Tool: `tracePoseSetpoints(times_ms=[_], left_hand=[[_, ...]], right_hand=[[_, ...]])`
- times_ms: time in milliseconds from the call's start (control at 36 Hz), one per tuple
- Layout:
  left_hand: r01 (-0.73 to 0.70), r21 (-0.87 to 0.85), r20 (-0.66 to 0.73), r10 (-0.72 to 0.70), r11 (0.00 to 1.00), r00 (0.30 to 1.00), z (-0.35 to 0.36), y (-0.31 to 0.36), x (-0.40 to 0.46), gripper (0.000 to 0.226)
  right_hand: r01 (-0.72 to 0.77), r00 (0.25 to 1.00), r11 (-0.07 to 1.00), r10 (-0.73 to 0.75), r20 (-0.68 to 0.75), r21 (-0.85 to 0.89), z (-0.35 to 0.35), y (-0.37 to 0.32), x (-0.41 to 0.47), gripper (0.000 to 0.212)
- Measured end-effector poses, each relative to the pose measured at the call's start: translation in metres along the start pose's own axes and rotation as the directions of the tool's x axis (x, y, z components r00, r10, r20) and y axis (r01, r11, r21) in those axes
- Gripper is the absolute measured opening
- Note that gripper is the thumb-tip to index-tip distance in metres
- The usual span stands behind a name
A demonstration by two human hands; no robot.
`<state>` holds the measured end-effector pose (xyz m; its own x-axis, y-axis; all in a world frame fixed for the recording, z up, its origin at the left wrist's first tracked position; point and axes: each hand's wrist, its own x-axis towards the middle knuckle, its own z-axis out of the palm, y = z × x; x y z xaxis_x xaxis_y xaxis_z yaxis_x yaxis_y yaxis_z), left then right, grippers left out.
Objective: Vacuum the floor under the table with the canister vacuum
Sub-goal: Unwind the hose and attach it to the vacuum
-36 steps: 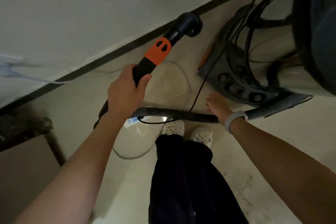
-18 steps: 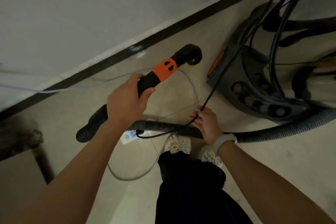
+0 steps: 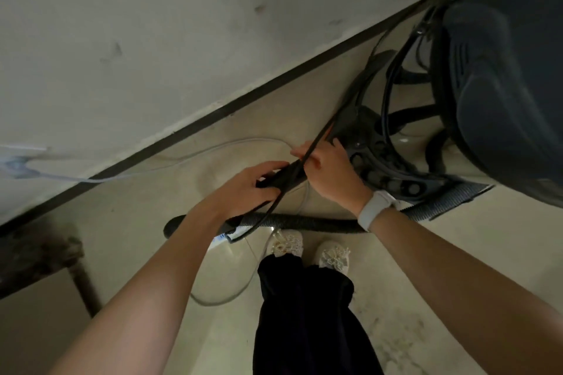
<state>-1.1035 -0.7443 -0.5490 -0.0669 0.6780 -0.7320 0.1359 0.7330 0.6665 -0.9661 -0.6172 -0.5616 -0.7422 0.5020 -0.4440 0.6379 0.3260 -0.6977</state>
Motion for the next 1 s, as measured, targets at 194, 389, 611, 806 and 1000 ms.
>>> tracePoseSetpoints(times_ms=[194,389,611,806,1000], left_hand=[[-0.057,0.445,-0.15,0.137,0.894,0.979,0.023,0.006,-0.005,0.06],[-0.099,0.477,-0.17,0.203,0.873,0.964,0.03,0.0,-0.015,0.038],[0.127,0.361,-0.596,0.124,0.924,0.793,0.014,-0.011,-0.064,0.026],[0.35,0.336,-0.566,-0.11,0.874,0.817,-0.003,-0.001,-0.088,0.073],[-0.078,0.745,-0.031,0.151,0.662,0.988,0.033,0.085,-0.118,0.092]], right_hand=[[0.064,0.996,0.988,-0.055,0.068,-0.14,-0.013,-0.001,0.0,0.029],[0.283,0.922,0.856,-0.118,0.369,-0.433,-0.024,0.016,-0.021,0.046],[0.081,0.938,0.872,0.097,0.333,-0.483,-0.027,-0.001,-0.065,0.032],[-0.206,0.958,0.873,0.271,0.089,-0.442,-0.07,-0.017,-0.125,0.035],[-0.097,0.991,0.807,0.133,0.02,-0.583,-0.113,-0.059,-0.19,0.03]])
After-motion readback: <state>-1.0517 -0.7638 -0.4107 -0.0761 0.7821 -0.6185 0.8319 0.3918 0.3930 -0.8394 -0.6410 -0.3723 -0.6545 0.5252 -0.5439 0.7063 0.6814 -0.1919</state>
